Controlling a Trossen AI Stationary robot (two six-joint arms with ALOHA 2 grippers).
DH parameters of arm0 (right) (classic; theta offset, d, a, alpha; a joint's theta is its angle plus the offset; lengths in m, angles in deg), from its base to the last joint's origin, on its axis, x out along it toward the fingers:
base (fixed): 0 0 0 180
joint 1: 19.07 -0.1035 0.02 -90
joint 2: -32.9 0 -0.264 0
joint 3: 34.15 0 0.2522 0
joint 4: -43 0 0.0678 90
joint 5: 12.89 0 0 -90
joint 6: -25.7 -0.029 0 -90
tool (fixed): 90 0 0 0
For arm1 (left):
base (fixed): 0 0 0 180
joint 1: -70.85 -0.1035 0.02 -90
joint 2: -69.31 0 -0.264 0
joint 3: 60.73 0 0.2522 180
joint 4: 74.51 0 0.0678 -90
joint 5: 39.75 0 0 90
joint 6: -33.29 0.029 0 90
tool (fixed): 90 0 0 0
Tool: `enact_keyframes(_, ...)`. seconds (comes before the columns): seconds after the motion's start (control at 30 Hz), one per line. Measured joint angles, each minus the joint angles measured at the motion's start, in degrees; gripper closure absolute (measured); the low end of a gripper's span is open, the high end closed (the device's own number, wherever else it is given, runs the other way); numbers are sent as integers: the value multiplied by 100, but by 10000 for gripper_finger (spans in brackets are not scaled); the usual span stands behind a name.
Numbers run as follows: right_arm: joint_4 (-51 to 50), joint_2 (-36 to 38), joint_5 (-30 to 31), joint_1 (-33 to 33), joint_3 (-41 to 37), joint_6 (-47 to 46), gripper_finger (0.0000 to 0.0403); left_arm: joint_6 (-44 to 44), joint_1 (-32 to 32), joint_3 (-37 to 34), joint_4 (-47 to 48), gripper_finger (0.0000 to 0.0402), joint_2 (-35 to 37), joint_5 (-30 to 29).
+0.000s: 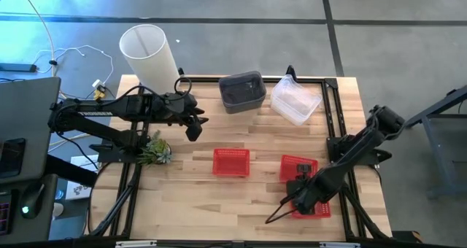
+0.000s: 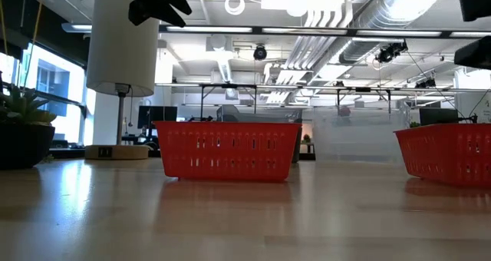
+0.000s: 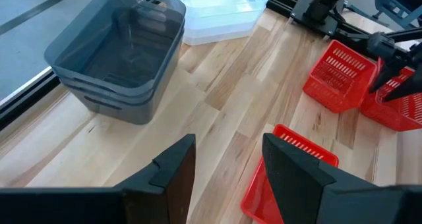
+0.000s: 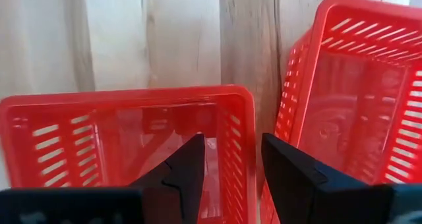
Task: Stack baskets by color
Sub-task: Stack the bottom red bin on the top right red bin
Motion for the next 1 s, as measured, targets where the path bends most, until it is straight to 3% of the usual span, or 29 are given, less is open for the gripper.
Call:
enact_keyframes(0.23, -24, -297, -125, 0, 0, -139, 277, 27, 0, 0, -1, 239, 0, 1)
enact_keyframes(0.53, -92, -381, -412, 4, 2, -95, 394, 136, 0, 0, -2, 239, 0, 1)
enact_keyframes(0.77, -344, -295, -768, 42, 4, -159, 399, 233, 0, 0, -2, 239, 0, 1)
enact_keyframes(1.0, -720, 161, -710, 208, 252, -291, 402, 259, 0, 0, -2, 239, 0, 29)
